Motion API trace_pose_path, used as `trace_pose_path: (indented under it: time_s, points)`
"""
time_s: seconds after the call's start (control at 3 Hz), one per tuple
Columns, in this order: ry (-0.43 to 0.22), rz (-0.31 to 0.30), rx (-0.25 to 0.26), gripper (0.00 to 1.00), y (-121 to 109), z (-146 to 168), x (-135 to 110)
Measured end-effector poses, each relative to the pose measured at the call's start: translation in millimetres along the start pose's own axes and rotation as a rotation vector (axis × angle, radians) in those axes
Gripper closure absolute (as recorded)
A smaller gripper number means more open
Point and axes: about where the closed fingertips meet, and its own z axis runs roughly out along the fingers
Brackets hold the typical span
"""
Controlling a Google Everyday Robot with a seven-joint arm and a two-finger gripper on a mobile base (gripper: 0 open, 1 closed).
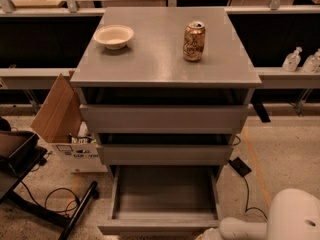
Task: Close bottom drawer
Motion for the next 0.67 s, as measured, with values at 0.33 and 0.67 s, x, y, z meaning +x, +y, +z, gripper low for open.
trace_pose_path:
  time_s: [0.33, 0.67]
  points:
    - [0.005, -0.017, 0.017, 1.00, -34.0, -5.9, -14.6]
    - [0.005, -0.017, 0.017, 1.00, -34.0, -5.9, -14.6]
